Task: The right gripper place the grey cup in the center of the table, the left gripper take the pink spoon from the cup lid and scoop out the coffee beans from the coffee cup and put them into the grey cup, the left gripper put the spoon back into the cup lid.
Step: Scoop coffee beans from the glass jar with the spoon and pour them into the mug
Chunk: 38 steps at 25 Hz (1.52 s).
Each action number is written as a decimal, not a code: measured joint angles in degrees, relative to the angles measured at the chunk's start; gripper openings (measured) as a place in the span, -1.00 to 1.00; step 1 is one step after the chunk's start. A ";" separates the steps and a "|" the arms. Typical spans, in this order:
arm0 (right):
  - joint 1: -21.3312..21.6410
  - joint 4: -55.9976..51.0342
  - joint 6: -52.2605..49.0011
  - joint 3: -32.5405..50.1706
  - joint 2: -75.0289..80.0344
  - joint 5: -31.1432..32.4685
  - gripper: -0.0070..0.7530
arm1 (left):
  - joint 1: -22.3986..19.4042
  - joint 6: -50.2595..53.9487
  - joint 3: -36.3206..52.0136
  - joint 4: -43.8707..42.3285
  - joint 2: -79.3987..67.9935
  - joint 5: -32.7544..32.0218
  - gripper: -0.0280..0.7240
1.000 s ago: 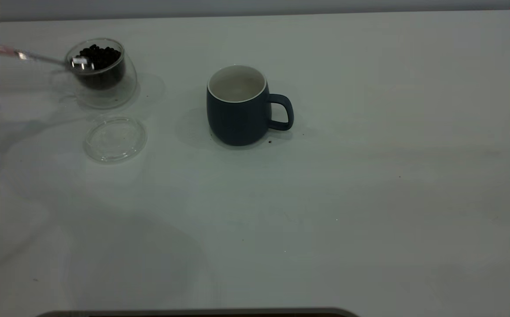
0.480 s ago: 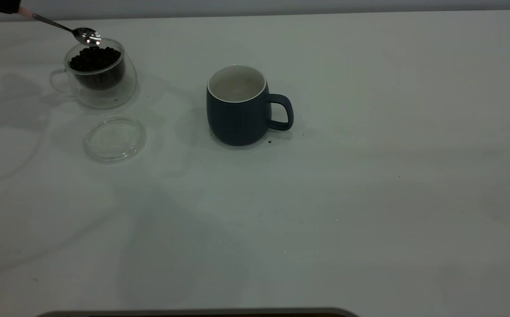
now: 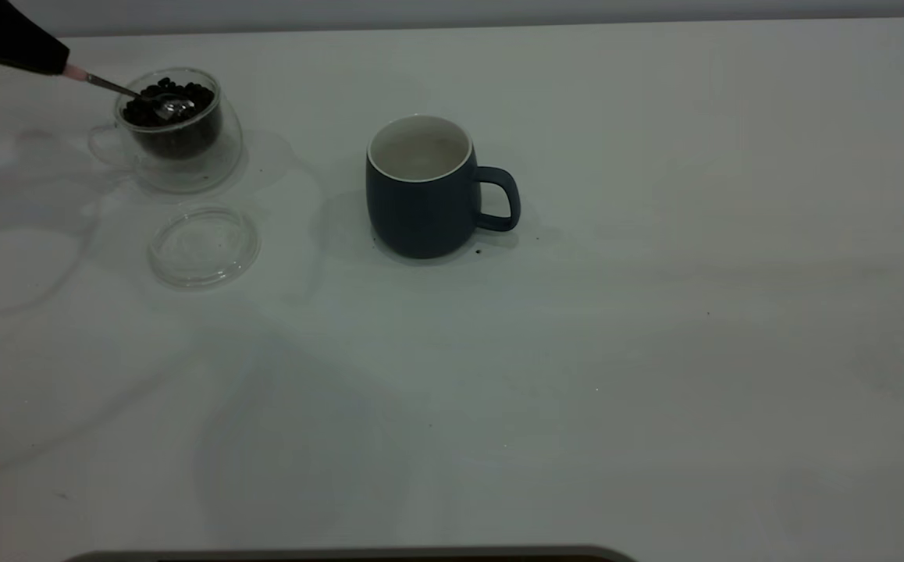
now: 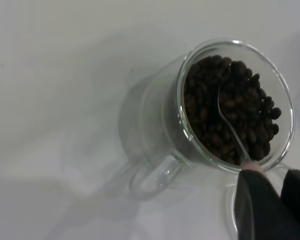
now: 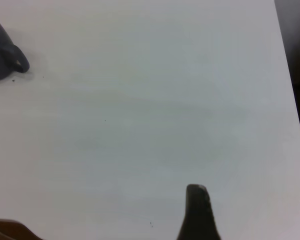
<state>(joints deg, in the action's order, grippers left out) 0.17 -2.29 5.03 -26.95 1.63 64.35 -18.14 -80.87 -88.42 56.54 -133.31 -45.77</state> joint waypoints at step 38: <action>0.00 -0.05 -0.05 0.00 0.00 0.00 0.57 | -7.39 14.09 -0.09 13.86 -9.22 -11.44 -0.61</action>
<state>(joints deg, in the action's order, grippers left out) 0.17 -2.34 4.98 -26.95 1.63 64.35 -25.53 -66.78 -88.51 70.40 -142.53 -57.21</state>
